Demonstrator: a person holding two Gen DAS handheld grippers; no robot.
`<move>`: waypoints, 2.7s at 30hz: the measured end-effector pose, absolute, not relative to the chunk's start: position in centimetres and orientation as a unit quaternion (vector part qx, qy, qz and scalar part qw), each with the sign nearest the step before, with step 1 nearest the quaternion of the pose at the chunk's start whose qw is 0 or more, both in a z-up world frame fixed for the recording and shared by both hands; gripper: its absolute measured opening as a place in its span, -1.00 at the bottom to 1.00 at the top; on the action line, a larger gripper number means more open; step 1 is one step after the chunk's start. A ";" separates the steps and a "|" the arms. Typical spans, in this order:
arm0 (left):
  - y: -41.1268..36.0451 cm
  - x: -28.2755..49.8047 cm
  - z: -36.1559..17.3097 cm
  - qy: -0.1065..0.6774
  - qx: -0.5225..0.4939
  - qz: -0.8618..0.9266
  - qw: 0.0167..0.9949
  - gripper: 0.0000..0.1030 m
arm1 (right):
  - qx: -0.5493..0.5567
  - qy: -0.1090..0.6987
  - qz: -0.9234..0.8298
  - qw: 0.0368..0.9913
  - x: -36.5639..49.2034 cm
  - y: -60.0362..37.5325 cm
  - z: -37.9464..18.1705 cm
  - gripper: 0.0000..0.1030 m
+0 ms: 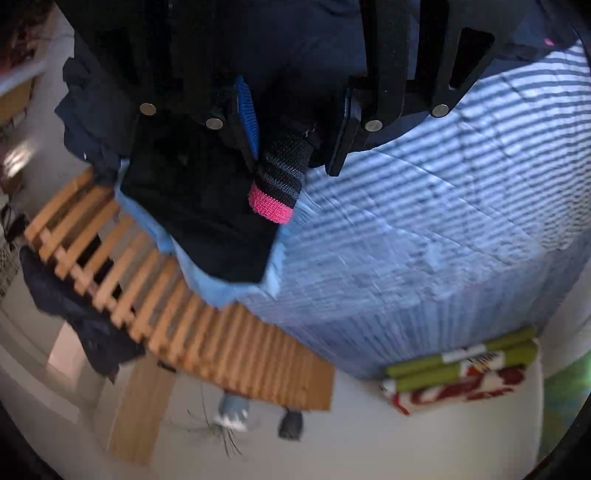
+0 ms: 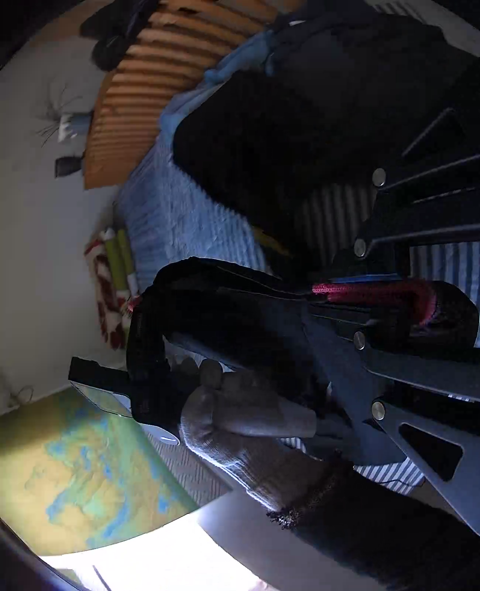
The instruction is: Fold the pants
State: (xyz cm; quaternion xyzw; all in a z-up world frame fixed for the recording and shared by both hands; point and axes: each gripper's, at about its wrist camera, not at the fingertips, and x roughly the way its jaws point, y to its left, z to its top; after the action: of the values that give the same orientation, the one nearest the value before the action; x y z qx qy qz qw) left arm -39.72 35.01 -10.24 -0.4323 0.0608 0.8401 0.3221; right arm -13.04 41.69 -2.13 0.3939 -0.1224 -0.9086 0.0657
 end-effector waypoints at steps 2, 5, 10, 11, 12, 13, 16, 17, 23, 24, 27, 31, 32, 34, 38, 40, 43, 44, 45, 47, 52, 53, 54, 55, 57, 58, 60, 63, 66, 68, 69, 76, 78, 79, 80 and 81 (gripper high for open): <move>39.7 -38.9 -14.8 0.085 -0.461 0.821 0.327 -0.08 | 0.442 -0.124 -0.887 0.042 -13.3 44.5 -5.3 -0.81; 41.9 -37.3 -18.0 0.100 -0.468 0.808 0.345 0.07 | 0.493 -0.113 -0.863 0.002 -13.6 47.5 -8.9 -0.74; 33.4 -37.2 -13.6 0.075 -0.444 0.828 0.335 0.17 | 0.457 -0.105 -0.883 -0.013 -14.1 49.6 -7.7 -0.20; 30.0 -37.6 -11.1 0.068 -0.435 0.836 0.327 0.22 | 0.446 -0.104 -0.889 -0.008 -14.3 49.8 -7.3 -0.19; 27.4 -37.7 -10.4 0.062 -0.427 0.847 0.311 0.24 | 0.439 -0.099 -0.893 -0.001 -15.0 49.6 -6.8 -0.19; 24.7 -37.9 -10.0 0.051 -0.422 0.855 0.296 0.29 | 0.435 -0.092 -0.896 0.005 -15.1 49.5 -6.4 -0.19; 15.6 -38.0 -9.1 0.032 -0.419 0.874 0.245 0.33 | 0.414 -0.061 -0.908 0.017 -17.2 47.8 -5.5 -0.15; 12.5 -38.1 -9.1 0.031 -0.420 0.880 0.220 0.33 | 0.409 -0.047 -0.911 0.018 -17.8 46.8 -4.9 -0.13; -6.2 -38.4 -11.8 -0.025 -0.454 0.888 0.068 0.33 | 0.392 -0.012 -0.919 0.023 -24.4 44.9 -4.6 0.14; -8.8 -38.5 -12.6 -0.040 -0.463 0.884 0.052 0.33 | 0.394 -0.008 -0.919 0.024 -26.0 45.0 -5.0 0.20; -15.2 -39.4 -15.4 -0.076 -0.488 0.869 0.018 0.33 | 0.410 -0.006 -0.912 0.014 -30.0 45.1 -6.2 0.21; -18.7 -41.5 -20.1 -0.095 -0.520 0.849 0.007 0.33 | 0.451 -0.023 -0.892 0.001 -34.5 45.9 -8.7 0.22; -19.3 -42.3 -21.5 -0.106 -0.529 0.842 0.008 0.33 | 0.456 -0.020 -0.890 -0.007 -35.2 45.9 -9.3 0.22; -19.9 -43.3 -24.0 -0.120 -0.545 0.830 0.007 0.33 | 0.464 -0.019 -0.885 -0.014 -36.3 46.0 -10.3 0.22; -18.9 -44.3 -27.5 -0.131 -0.556 0.820 0.028 0.25 | 0.482 -0.070 -0.873 0.002 -37.9 47.2 -11.8 0.22; -17.8 -44.4 -27.8 -0.103 -0.553 0.827 0.028 -0.14 | 0.489 -0.101 -0.866 0.014 -38.5 47.6 -12.3 0.22; -16.8 -44.3 -27.6 -0.081 -0.544 0.834 0.035 -0.65 | 0.497 -0.139 -0.856 0.026 -39.1 48.3 -12.8 0.20; -16.7 -44.3 -27.2 -0.080 -0.538 0.838 0.039 -0.75 | 0.497 -0.145 -0.855 0.025 -39.2 48.3 -12.8 0.01; -16.5 -44.2 -27.0 -0.077 -0.534 0.841 0.040 -0.80 | 0.495 -0.145 -0.856 0.022 -39.1 48.4 -12.8 -0.25; -16.3 -44.0 -26.4 -0.074 -0.525 0.847 0.045 -0.91 | 0.496 -0.141 -0.857 0.023 -38.8 48.5 -12.7 -0.52; -16.2 -43.7 -24.2 -0.075 -0.500 0.861 0.045 -0.94 | 0.475 -0.145 -0.868 0.018 -37.3 49.5 -11.3 -0.82; -16.4 -43.4 -23.4 -0.079 -0.493 0.865 0.044 -0.94 | 0.469 -0.145 -0.871 0.016 -37.1 49.6 -10.9 -0.84; -16.7 -43.3 -22.6 -0.082 -0.484 0.870 0.042 -0.94 | 0.464 -0.144 -0.874 0.012 -37.0 49.6 -10.4 -0.87; -16.9 -43.0 -21.6 -0.084 -0.473 0.876 0.039 -0.94 | 0.456 -0.141 -0.879 0.009 -36.8 49.6 -9.9 -0.91; -17.6 -42.6 -19.6 -0.094 -0.454 0.885 0.039 -0.94 | 0.438 -0.138 -0.888 0.004 -36.6 49.4 -8.9 -0.93; -17.8 -42.5 -18.7 -0.096 -0.447 0.889 0.039 -0.94 | 0.427 -0.140 -0.893 0.003 -36.4 49.4 -8.3 -0.93; -18.0 -42.7 -17.0 -0.092 -0.432 0.897 0.030 -0.94 | 0.410 -0.144 -0.900 0.003 -36.2 49.6 -7.5 -0.94; -17.5 -44.0 -15.3 -0.087 -0.420 0.903 0.022 -0.94 | 0.394 -0.137 -0.909 -0.017 -36.5 50.0 -6.9 -0.94; -16.5 -46.5 -14.6 -0.085 -0.414 0.906 0.012 -0.94 | 0.388 -0.161 -0.906 -0.041 -37.5 51.1 -7.2 -0.95; -15.7 -48.9 -15.2 -0.080 -0.425 0.902 0.005 -0.82 | 0.387 -0.158 -0.907 -0.061 -38.3 51.6 -7.7 -0.98; -15.5 -50.1 -15.8 -0.079 -0.441 0.894 -0.003 -0.77 | 0.388 -0.145 -0.907 -0.073 -38.9 51.6 -8.1 -1.00; -16.0 -48.4 -15.7 -0.085 -0.451 0.888 -0.020 -0.30 | 0.392 -0.137 -0.905 -0.088 -39.6 52.6 -8.8 -0.95; -16.6 -45.9 -15.3 -0.071 -0.449 0.891 -0.019 -0.20 | 0.398 -0.120 -0.908 -0.062 -38.7 52.0 -8.3 -0.79; -16.9 -44.4 -15.1 -0.065 -0.449 0.891 -0.017 -0.14 | 0.401 -0.114 -0.907 -0.050 -38.1 51.7 -8.2 -0.73; -17.5 -42.7 -15.1 -0.065 -0.448 0.891 -0.018 -0.09 | 0.403 -0.110 -0.908 -0.039 -37.4 51.2 -8.0 -0.68; -18.2 -41.0 -15.1 -0.068 -0.451 0.890 -0.015 -0.06 | 0.405 -0.109 -0.908 -0.023 -36.4 50.7 -7.8 -0.68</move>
State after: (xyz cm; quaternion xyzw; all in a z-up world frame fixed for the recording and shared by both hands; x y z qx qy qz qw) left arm -41.01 -18.24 -15.08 -0.4508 -0.0680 0.8899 -0.0151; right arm -36.36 50.68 -7.79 0.4048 -0.1086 -0.9076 -0.0233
